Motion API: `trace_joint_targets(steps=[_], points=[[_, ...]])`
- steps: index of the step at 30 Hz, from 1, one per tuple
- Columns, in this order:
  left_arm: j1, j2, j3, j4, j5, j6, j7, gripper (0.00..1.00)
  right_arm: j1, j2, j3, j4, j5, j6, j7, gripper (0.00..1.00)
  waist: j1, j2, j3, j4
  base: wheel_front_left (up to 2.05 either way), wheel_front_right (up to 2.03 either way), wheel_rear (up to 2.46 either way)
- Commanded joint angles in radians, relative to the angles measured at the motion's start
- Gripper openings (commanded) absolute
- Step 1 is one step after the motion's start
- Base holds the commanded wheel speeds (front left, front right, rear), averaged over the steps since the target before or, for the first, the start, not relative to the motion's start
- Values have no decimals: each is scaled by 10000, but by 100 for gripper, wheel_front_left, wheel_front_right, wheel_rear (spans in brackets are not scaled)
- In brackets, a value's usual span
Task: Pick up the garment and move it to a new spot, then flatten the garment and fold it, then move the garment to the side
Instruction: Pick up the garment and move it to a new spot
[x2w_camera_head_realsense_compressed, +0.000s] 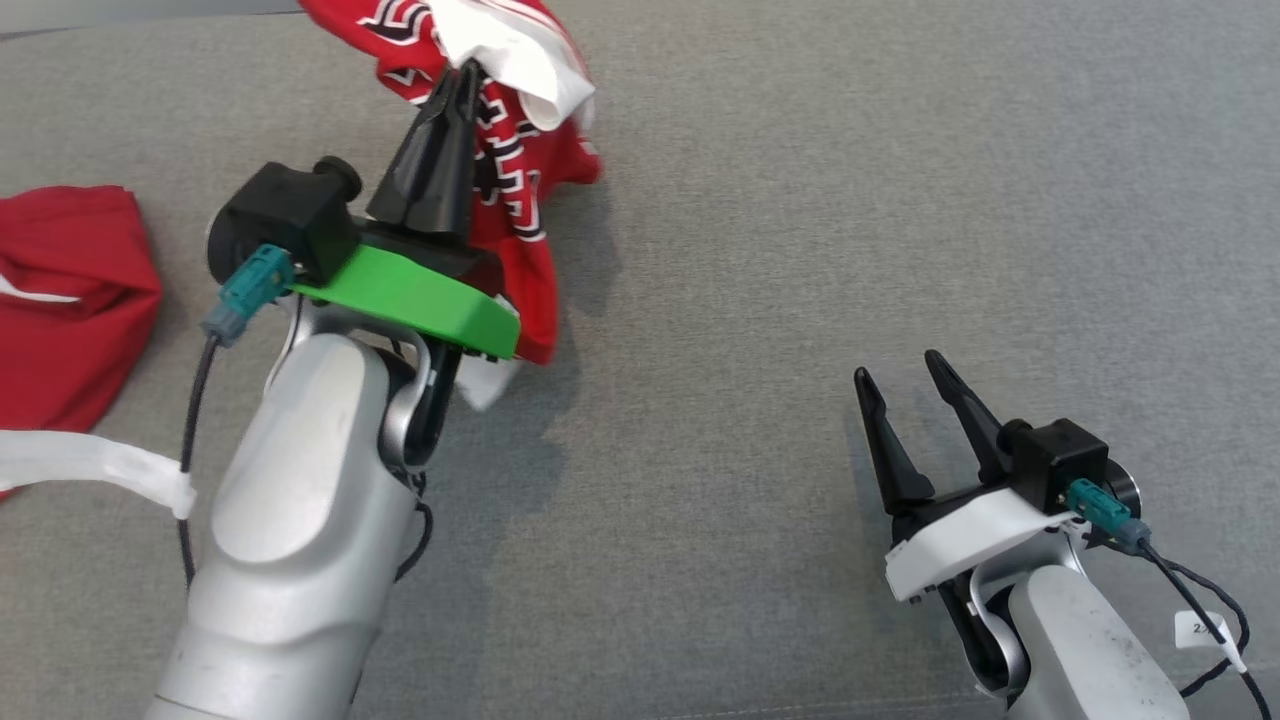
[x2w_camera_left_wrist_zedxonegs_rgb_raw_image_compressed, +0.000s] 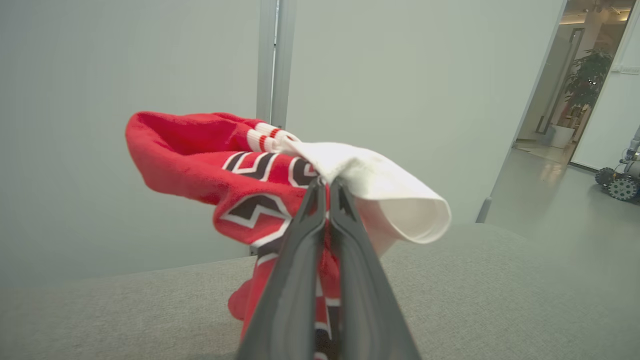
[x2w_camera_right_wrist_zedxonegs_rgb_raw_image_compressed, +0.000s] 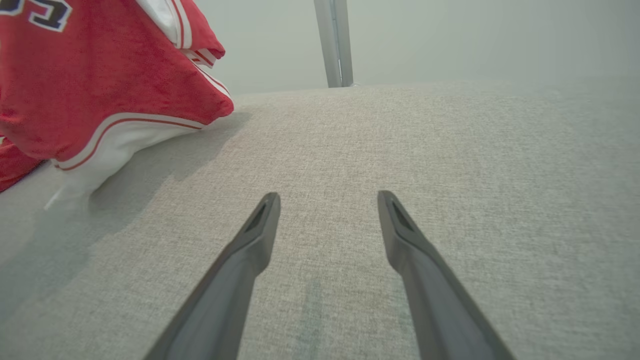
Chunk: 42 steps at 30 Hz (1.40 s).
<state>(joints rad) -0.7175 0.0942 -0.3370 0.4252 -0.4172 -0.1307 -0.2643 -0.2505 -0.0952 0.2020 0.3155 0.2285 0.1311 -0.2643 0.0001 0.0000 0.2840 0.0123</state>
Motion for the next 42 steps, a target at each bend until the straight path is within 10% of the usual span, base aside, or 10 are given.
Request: trace_joint_targets(steps=[1,9,11,42], points=[[127,10,-20,-41,-66,7,-5,0,73,37,-13,-31,15,-6,-1,100,-1,0,-13,-904,0,0,0],[948,-71,-849,1064,-35,8,-2,9,56,213,-72,-57,159,-6,-1,100,-1,0,313,-2453,0,0,0],[1125,-5,-629,1460,130,8,-4,100,20,264,-110,-102,167,-6,-1,100,-1,0,353,-2693,0,0,0],[6875,-433,4248,-1217,2538,135,0,100,1202,255,-97,119,105,-6,-1,100,-1,0,-1889,-1179,0,0,0]])
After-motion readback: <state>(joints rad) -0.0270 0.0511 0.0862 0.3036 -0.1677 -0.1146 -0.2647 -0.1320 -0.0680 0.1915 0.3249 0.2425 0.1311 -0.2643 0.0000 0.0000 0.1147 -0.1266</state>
